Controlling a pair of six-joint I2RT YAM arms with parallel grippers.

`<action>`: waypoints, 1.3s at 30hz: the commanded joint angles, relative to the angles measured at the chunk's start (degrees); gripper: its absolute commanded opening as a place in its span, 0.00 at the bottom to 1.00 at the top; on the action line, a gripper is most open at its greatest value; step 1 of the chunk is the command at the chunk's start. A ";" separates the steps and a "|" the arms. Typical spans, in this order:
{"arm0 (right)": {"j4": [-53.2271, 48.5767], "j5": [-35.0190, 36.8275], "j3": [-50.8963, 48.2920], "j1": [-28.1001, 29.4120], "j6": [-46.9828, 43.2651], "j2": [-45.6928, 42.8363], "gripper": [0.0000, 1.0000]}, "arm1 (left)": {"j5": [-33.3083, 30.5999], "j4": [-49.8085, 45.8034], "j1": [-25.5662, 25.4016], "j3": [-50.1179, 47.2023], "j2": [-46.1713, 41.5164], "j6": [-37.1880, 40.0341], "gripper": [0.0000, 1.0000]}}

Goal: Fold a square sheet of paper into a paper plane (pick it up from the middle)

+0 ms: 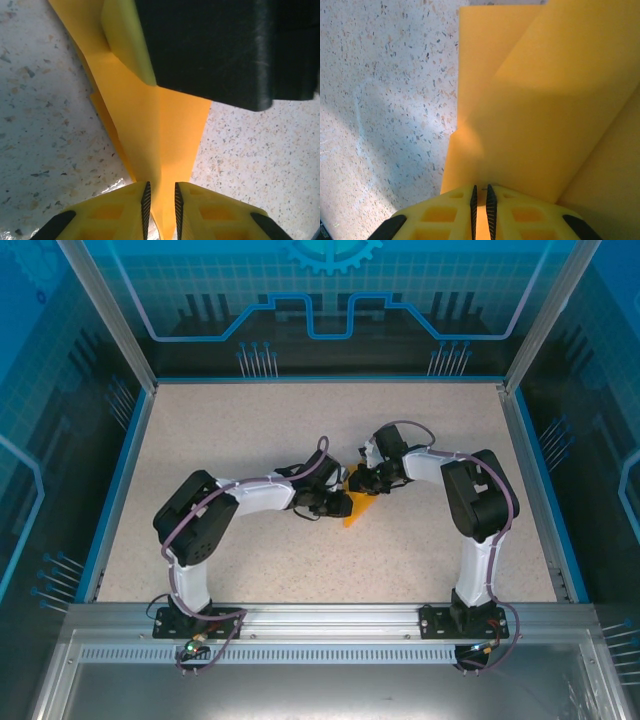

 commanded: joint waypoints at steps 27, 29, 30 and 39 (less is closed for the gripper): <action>-0.70 -0.04 -4.09 -2.64 2.31 -3.47 0.18 | -3.38 -4.54 -1.57 1.74 7.79 4.30 0.12; 0.39 -0.35 -4.60 -2.73 3.36 -4.73 0.18 | -5.88 -6.54 -2.13 2.29 8.63 5.51 0.10; 1.20 -1.04 -4.89 -2.82 4.08 -5.26 0.17 | -6.64 -7.01 -2.22 2.48 9.11 5.86 0.10; 2.14 -2.11 -5.35 -3.00 5.23 -4.23 0.14 | -7.81 -4.42 -2.43 0.75 5.84 4.03 0.08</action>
